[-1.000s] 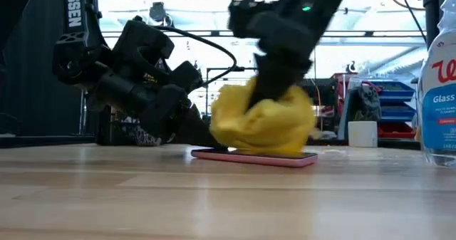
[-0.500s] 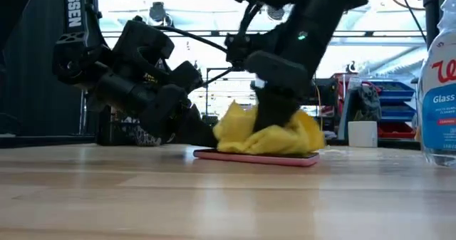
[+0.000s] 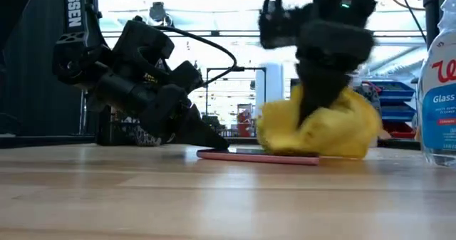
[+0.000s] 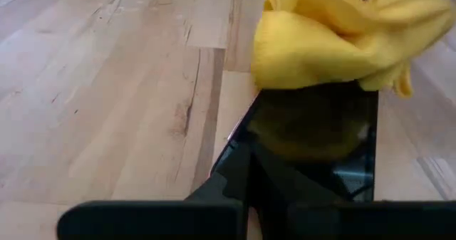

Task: Apply microfiber cloth
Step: Wipe the front of the pink cellphone with a yellow microfiber cloth

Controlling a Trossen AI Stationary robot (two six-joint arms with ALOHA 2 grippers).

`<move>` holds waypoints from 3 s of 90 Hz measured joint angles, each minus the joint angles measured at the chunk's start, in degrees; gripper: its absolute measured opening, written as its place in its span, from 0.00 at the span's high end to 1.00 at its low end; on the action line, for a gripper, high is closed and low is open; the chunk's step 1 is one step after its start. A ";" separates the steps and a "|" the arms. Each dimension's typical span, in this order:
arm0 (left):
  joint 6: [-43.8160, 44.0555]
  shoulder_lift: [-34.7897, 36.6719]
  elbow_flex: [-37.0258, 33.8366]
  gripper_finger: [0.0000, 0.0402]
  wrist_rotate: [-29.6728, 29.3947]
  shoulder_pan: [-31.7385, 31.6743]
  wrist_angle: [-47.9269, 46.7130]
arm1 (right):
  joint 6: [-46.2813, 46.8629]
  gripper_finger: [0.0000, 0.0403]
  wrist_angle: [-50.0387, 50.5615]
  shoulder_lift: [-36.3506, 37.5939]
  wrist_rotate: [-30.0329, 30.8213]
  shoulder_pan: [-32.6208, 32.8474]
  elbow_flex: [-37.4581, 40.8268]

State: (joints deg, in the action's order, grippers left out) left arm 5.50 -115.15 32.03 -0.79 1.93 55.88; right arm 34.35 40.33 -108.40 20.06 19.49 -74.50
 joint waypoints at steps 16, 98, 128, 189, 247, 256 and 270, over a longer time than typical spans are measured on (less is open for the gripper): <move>0.04 0.00 0.00 1.00 0.02 0.00 0.00 | -5.14 0.98 -10.63 -1.70 2.11 -4.11 -0.09; 0.11 0.00 -0.02 1.00 0.14 0.00 0.00 | -1.98 0.98 10.38 -2.67 0.32 -0.40 -2.18; 0.13 0.00 -0.02 1.00 0.16 0.00 -0.04 | -7.46 0.98 -7.95 -4.43 3.27 -4.05 -3.97; 0.11 0.00 0.00 1.00 0.34 -0.05 -0.04 | 2.55 0.98 11.19 -3.25 -4.51 3.31 0.60; 0.11 0.00 -0.02 1.00 0.36 -0.07 -0.09 | -4.44 0.98 -8.57 -7.28 -0.93 -3.03 -1.48; 0.07 0.00 -0.02 1.00 0.35 -0.07 -0.13 | -3.12 0.98 -3.95 -6.90 -1.50 -0.99 -1.46; 0.08 0.00 -0.02 1.00 0.38 -0.09 -0.15 | -0.61 0.98 3.77 -5.76 -2.99 2.10 -1.44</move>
State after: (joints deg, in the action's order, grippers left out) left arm 5.58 -115.15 32.01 -0.40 1.85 55.72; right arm 33.75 44.10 -114.16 17.07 21.59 -75.94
